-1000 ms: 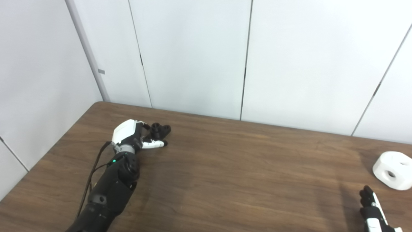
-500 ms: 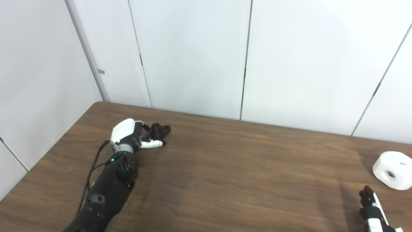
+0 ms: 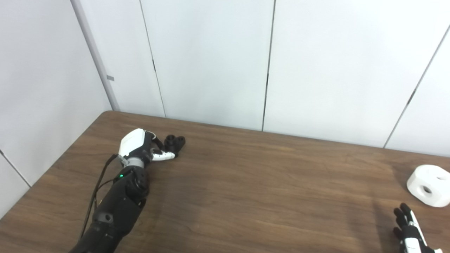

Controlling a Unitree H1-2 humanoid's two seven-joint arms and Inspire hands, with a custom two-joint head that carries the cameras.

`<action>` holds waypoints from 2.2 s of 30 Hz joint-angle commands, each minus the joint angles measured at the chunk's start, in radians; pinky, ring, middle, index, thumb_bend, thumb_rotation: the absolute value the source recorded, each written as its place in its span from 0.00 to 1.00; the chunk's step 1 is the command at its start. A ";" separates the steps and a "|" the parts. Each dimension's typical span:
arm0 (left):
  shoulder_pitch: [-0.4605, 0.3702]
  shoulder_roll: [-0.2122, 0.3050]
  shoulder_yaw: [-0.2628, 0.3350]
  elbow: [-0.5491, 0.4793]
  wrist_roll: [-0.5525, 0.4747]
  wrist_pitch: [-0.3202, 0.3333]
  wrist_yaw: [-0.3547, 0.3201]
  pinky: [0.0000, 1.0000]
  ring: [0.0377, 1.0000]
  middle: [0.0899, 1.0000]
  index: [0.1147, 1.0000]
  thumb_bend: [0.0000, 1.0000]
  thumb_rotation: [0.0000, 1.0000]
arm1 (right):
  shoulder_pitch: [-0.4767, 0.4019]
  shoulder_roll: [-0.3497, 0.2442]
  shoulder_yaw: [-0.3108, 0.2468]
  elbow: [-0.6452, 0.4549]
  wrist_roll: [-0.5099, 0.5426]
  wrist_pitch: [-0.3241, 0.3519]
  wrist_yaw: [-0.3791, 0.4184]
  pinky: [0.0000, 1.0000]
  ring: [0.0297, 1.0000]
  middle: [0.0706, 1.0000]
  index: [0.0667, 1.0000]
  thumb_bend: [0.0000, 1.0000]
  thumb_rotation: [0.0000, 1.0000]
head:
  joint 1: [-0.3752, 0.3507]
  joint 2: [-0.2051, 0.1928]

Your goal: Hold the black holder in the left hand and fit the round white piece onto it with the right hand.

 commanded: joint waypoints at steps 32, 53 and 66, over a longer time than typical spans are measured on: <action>0.083 0.008 -0.060 -0.180 -0.005 -0.065 -0.041 0.99 0.89 0.77 0.42 0.52 0.05 | -0.003 0.005 0.001 -0.040 -0.008 0.001 -0.005 1.00 1.00 0.96 0.98 0.55 1.00 | -0.022 0.010; 0.190 -0.056 -0.183 -0.381 0.086 -0.159 -0.039 1.00 0.87 0.75 0.42 0.52 0.05 | -0.014 0.011 0.015 -0.020 -0.021 -0.015 -0.009 1.00 1.00 0.97 0.99 0.56 1.00 | -0.056 0.019; 0.267 -0.104 -0.230 -0.493 0.175 -0.172 -0.080 0.98 0.87 0.75 0.42 0.52 0.05 | -0.017 0.013 0.014 -0.036 -0.022 0.006 -0.015 1.00 1.00 0.97 0.99 0.59 1.00 | -0.115 0.047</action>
